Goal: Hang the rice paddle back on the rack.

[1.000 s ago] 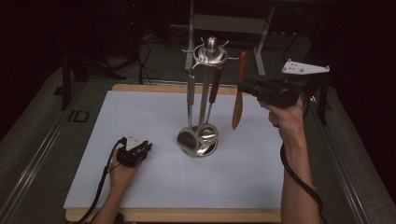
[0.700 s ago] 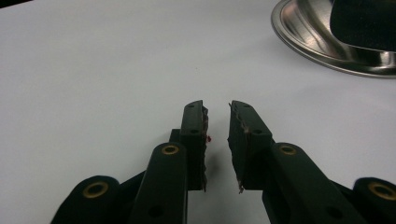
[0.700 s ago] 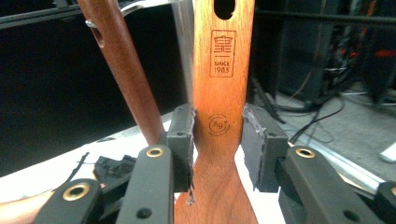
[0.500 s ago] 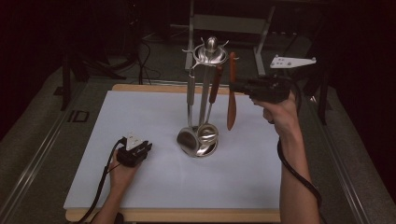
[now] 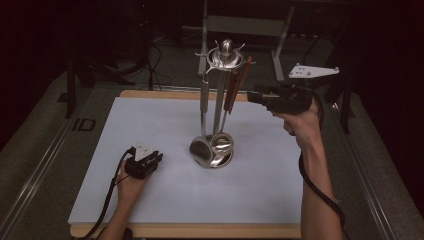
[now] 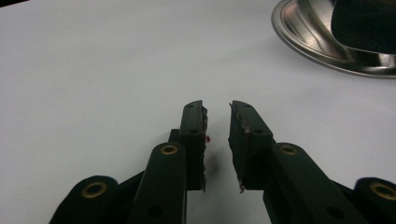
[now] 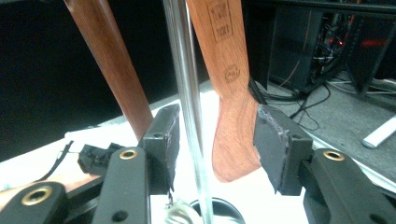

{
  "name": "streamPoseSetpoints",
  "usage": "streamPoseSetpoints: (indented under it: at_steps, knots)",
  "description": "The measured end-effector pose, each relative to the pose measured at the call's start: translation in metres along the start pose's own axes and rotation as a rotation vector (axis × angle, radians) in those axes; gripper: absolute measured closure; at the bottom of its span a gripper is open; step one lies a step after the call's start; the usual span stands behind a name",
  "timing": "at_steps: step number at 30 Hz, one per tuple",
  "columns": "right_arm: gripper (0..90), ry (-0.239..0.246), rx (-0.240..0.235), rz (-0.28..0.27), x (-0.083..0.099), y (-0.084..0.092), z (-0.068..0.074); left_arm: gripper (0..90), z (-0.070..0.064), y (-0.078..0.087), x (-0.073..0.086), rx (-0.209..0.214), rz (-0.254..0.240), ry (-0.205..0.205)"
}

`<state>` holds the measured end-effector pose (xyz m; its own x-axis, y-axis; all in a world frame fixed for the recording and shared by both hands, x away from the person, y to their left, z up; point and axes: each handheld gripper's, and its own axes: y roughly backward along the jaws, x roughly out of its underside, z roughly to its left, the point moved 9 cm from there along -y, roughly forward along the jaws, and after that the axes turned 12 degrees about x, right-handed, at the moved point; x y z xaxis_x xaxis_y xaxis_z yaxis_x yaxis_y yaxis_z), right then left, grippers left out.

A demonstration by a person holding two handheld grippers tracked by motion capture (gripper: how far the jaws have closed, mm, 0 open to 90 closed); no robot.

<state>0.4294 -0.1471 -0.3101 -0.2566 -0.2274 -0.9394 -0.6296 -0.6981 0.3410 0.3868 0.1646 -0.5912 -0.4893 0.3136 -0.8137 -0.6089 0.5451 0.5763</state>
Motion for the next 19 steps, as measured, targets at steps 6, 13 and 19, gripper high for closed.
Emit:
streamPoseSetpoints:
  at_steps: [6, 13, 19]
  knots:
    - [50.9, 0.013, 0.07, 0.03, 0.01, 0.001, -0.007, 75.2, 0.0, 0.0, 0.0, -0.003, -0.001, -0.001]
    - [50.1, 0.053, 0.155, 0.062, 0.019, 0.003, -0.012, 75.1, 0.001, 0.0, 0.0, -0.006, -0.005, 0.004]
    - [48.8, 0.098, 0.242, 0.14, 0.04, -0.001, -0.018, 75.0, 0.002, 0.0, 0.0, -0.01, -0.001, 0.009]
